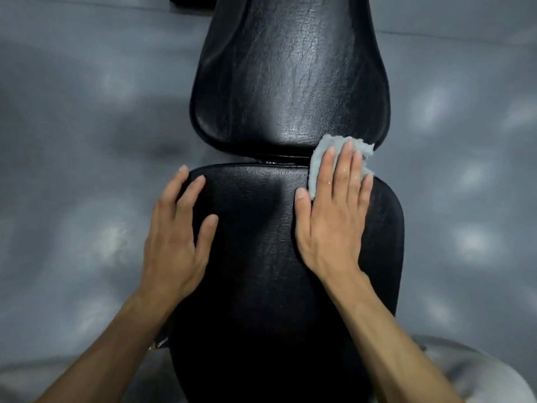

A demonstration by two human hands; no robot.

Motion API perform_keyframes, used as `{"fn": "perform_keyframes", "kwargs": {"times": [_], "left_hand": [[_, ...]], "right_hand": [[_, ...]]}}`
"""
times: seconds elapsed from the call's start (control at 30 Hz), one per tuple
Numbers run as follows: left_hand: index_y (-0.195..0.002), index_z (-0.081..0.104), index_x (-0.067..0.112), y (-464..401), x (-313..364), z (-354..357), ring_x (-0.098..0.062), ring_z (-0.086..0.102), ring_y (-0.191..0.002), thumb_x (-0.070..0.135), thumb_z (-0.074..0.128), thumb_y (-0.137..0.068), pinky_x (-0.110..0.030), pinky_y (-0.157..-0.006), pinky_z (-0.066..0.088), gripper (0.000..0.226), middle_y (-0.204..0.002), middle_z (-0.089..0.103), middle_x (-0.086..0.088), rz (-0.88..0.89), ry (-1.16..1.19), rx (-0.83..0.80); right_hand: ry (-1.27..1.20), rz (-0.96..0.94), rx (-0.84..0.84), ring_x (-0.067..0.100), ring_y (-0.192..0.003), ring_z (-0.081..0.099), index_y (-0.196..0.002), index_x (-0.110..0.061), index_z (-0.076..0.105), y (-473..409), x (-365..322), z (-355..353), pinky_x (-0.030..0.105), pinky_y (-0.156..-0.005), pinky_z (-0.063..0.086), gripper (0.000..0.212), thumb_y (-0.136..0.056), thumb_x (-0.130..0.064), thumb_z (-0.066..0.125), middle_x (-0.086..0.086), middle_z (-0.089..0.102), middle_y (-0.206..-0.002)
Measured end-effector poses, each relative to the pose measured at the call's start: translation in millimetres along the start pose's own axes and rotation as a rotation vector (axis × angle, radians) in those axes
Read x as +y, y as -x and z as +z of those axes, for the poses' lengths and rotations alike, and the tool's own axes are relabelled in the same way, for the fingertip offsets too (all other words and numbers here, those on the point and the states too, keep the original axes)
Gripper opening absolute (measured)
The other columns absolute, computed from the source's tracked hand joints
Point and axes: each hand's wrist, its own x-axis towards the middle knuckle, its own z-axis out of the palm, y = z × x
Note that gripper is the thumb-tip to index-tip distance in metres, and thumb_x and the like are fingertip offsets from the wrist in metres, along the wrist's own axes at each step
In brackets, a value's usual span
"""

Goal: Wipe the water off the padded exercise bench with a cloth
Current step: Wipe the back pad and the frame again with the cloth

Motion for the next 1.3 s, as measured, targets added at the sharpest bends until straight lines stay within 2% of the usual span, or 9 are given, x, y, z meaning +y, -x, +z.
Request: {"fn": "perform_keyframes", "kwargs": {"times": [0.2, 0.3, 0.43, 0.53, 0.67, 0.8, 0.9, 1.1, 1.3], "left_hand": [[-0.157, 0.033, 0.012, 0.2, -17.2, 11.5, -0.008, 0.029, -0.150, 0.028, 0.041, -0.105, -0.013, -0.119, 0.021, 0.055, -0.164, 0.030, -0.002, 0.002, 0.114, 0.132], [-0.158, 0.032, 0.013, 2.5, -20.4, 13.3, -0.015, 0.036, -0.146, 0.030, 0.036, -0.108, -0.006, -0.113, 0.020, 0.053, -0.161, 0.037, -0.005, -0.046, 0.138, 0.155], [-0.160, 0.030, 0.017, 5.3, -18.0, 12.5, -0.016, 0.038, -0.143, 0.030, 0.035, -0.110, -0.006, -0.107, 0.019, 0.052, -0.160, 0.039, -0.002, -0.054, 0.148, 0.133], [-0.160, 0.031, 0.020, 8.0, -16.4, 11.7, -0.012, 0.036, -0.144, 0.030, 0.035, -0.111, -0.005, -0.108, 0.019, 0.050, -0.161, 0.039, 0.002, -0.062, 0.187, 0.142], [-0.158, 0.036, 0.023, 12.1, -16.0, 6.9, -0.004, 0.038, -0.141, 0.029, 0.034, -0.111, 0.005, -0.104, 0.017, 0.047, -0.158, 0.044, 0.007, -0.133, 0.297, 0.173], [-0.153, 0.045, 0.025, 18.6, -24.7, -0.2, -0.007, 0.048, -0.139, 0.036, 0.033, -0.109, -0.026, -0.119, 0.033, 0.047, -0.152, 0.052, 0.007, -0.272, 0.471, 0.206], [-0.146, 0.052, 0.030, 31.4, -35.6, -17.8, -0.006, 0.057, -0.130, 0.048, 0.032, -0.100, -0.043, -0.115, 0.042, 0.053, -0.144, 0.058, 0.013, -0.335, 0.549, 0.204], [-0.140, 0.057, 0.035, 76.1, -41.1, -35.9, -0.009, 0.061, -0.124, 0.064, 0.030, -0.087, -0.046, -0.113, 0.044, 0.066, -0.139, 0.061, 0.015, -0.365, 0.500, 0.163], [-0.139, 0.059, 0.026, 113.8, -27.9, -48.2, -0.015, 0.060, -0.127, 0.041, 0.038, -0.094, -0.044, -0.114, 0.043, 0.053, -0.140, 0.062, 0.009, -0.334, 0.387, 0.102]], "right_hand": [[0.049, -0.462, -0.078, 0.026, -0.158, -0.005, -0.163, -0.009, 0.012, 61.9, -79.6, 36.7, 0.049, -0.127, 0.006, 0.072, -0.105, -0.047, 0.030, 0.012, 0.000, -0.171], [0.066, -0.571, -0.061, 0.018, -0.158, -0.004, -0.163, -0.015, 0.013, 65.7, -53.3, 33.5, 0.044, -0.128, 0.007, 0.065, -0.107, -0.045, 0.026, 0.004, 0.001, -0.172], [0.039, -0.150, 0.026, 0.015, -0.157, -0.009, -0.164, -0.017, 0.006, 60.3, 44.6, 6.2, 0.047, -0.128, 0.006, 0.065, -0.108, -0.049, 0.013, 0.002, -0.005, -0.171], [-0.012, 0.137, 0.058, 0.021, -0.158, -0.010, -0.163, -0.011, 0.001, 56.5, 65.5, -1.7, 0.050, -0.127, 0.004, 0.074, -0.103, -0.055, 0.007, 0.009, -0.008, -0.171], [-0.012, 0.048, 0.088, 0.026, -0.157, -0.013, -0.162, -0.009, -0.002, 27.9, -22.4, 14.7, 0.049, -0.127, -0.004, 0.078, -0.102, -0.058, 0.002, 0.014, -0.009, -0.170], [0.034, -0.460, 0.029, 0.022, -0.158, -0.005, -0.163, -0.012, 0.009, 30.7, -118.7, 39.7, 0.045, -0.127, -0.003, 0.071, -0.104, -0.051, 0.008, 0.009, 0.001, -0.171], [0.105, -0.757, -0.046, 0.018, -0.158, 0.001, -0.163, -0.016, 0.016, 27.1, -97.2, 28.5, 0.042, -0.128, 0.002, 0.065, -0.106, -0.046, 0.011, 0.003, 0.007, -0.171], [0.059, -0.457, 0.006, 0.015, -0.158, -0.004, -0.164, -0.018, 0.009, -7.6, -67.2, 18.5, 0.045, -0.128, -0.001, 0.063, -0.107, -0.045, 0.010, 0.000, 0.002, -0.171], [0.183, -0.839, -0.120, 0.017, -0.157, -0.009, -0.164, -0.017, 0.004, 113.0, -35.0, 34.7, 0.046, -0.128, -0.001, 0.061, -0.109, -0.043, 0.011, 0.001, -0.005, -0.171]]}}
